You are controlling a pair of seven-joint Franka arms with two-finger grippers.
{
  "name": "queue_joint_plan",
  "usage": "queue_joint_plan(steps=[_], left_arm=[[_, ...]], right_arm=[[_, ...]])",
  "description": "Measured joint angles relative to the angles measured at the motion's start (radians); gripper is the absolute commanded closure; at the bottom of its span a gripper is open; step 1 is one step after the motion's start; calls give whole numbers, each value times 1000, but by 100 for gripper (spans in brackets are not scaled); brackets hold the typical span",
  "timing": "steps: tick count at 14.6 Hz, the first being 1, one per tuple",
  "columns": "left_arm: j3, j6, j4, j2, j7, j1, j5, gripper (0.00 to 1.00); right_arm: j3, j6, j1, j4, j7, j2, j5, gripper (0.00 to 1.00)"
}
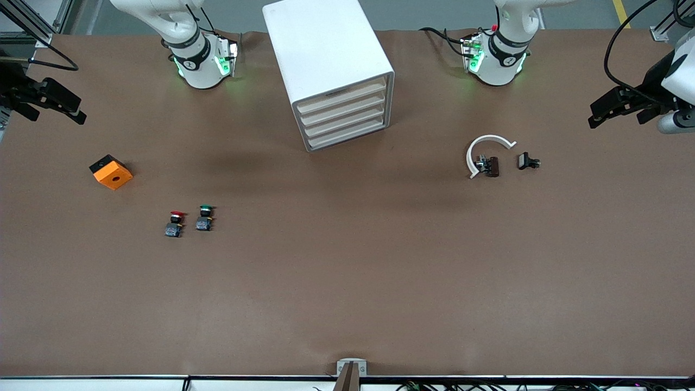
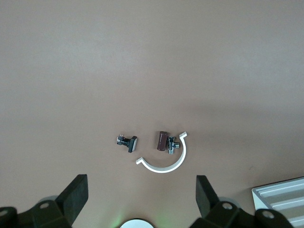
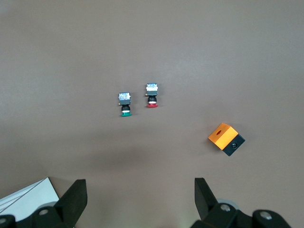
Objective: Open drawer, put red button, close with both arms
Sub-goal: 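Reach the right gripper to the red button while the left gripper approaches the cabinet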
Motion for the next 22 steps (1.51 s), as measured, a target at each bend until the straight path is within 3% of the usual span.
queue_joint_plan(steps=[8, 14, 22], left_arm=[[-5, -7, 2, 33, 0, -3, 0, 0], [-28, 53, 36, 264, -22, -30, -1, 0], [-52, 97, 71, 537, -558, -231, -11, 0]], right_arm=[[2, 0, 0, 4, 0, 4, 0, 0], [6, 1, 4, 4, 0, 32, 0, 0], [12, 80, 15, 16, -4, 165, 0, 0]])
